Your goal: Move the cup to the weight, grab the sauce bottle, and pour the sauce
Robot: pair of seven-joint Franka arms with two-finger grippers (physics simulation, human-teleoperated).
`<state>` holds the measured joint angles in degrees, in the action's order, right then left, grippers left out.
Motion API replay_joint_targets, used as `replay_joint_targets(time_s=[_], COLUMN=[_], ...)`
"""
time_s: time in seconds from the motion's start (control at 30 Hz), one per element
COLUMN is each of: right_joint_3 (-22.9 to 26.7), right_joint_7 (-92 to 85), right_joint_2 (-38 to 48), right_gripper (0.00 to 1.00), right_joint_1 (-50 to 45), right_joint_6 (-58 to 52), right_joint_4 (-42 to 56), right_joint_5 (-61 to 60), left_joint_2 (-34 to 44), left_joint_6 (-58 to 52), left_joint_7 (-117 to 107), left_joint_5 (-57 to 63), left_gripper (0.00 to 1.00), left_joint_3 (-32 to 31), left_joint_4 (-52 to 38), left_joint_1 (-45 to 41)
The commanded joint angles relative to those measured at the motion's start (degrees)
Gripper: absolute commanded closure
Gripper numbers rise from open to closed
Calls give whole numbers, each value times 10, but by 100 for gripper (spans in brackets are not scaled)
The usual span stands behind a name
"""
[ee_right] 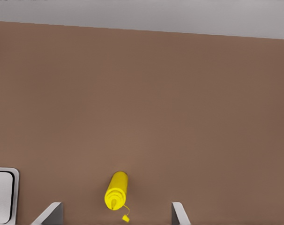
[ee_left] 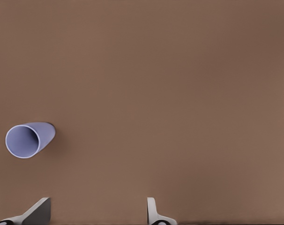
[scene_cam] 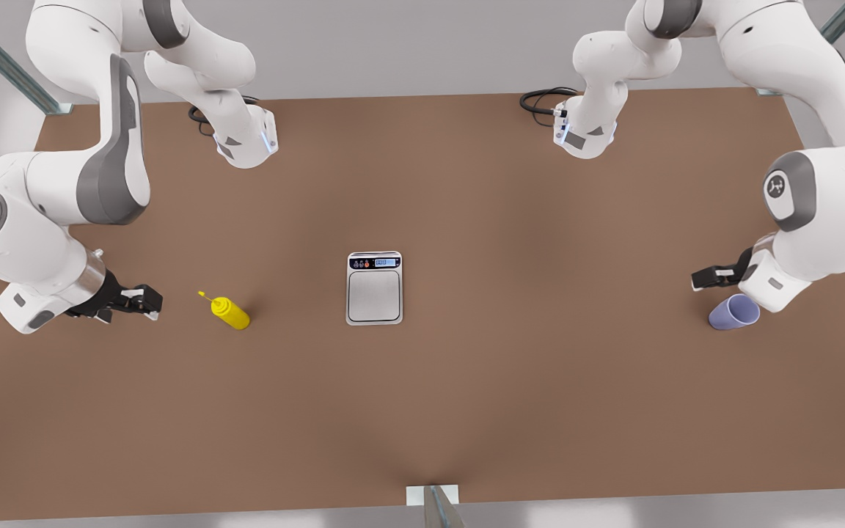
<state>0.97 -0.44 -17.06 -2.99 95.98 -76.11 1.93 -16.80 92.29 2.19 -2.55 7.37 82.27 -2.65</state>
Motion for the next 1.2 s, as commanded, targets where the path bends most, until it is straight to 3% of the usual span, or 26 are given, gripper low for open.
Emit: replay_joint_targets(time_s=[0.0,0.17,0.3,0.67,0.77,0.83,1.17], right_joint_3=[0,0,0,-1,-1,-1,-1], right_joint_7=[0,-3,-3,-5,-5,-5,-4], right_joint_2=[0,-1,-1,-9,-11,-11,-16], right_gripper=[8,8,8,8,8,8,8], right_joint_1=[0,0,-2,-7,-7,-9,-9], right_joint_6=[0,1,0,3,7,9,10], right_joint_4=[0,-1,-1,-6,-6,-6,-10], right_joint_5=[0,0,2,-3,-3,-2,-3], left_joint_2=[0,0,-4,-100,-114,-112,-128], left_joint_6=[0,11,119,243,256,331,398], left_joint_7=[0,48,88,125,169,169,169], left_joint_5=[2,4,-2,-26,-32,-32,-32], left_gripper=[0,0,0,0,4,4,4], left_joint_3=[1,46,84,89,89,90,95], left_joint_4=[1,36,90,112,140,195,229], left_joint_1=[0,5,7,34,56,54,55])
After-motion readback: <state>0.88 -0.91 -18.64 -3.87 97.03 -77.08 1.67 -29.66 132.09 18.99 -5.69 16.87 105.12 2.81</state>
